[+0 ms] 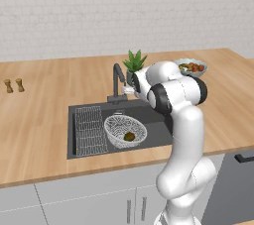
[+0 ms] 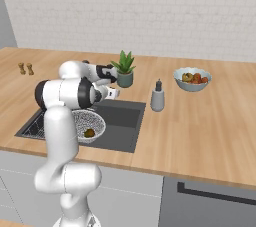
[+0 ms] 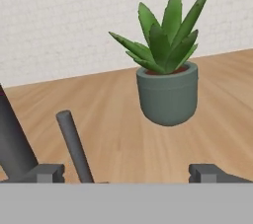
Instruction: Put the colander in the sink, put the mango in the colander, and turn on the sink faucet and pour water over the colander.
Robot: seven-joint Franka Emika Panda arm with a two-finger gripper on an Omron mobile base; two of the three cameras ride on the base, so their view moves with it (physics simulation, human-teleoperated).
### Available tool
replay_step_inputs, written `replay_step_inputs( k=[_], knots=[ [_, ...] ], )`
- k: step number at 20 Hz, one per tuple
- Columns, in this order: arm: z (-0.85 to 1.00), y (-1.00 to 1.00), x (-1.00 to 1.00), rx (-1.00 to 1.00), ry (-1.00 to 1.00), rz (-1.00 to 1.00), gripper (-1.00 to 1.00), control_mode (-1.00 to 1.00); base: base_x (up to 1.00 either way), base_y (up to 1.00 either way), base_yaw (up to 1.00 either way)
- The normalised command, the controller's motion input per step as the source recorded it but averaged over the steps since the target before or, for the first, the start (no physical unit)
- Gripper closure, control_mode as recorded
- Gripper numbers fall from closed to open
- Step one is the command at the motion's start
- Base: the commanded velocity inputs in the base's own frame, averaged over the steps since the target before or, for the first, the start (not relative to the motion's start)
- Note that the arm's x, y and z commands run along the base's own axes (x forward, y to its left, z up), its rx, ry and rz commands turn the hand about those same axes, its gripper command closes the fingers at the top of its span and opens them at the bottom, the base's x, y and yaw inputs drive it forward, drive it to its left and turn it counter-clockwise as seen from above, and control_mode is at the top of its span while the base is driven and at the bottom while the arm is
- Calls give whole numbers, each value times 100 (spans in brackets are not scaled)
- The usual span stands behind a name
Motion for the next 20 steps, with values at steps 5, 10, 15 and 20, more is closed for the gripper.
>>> replay_step_inputs(
  k=[5,10,15,20],
  knots=[
    [0,0,19,0,0,0,-100,-100,0,0,0],
    [0,0,19,0,0,0,-100,-100,0,0,0],
    [0,4,11,0,0,0,-100,-100,0,0,0],
    [0,13,3,0,0,0,-100,-100,0,0,0]
  ],
)
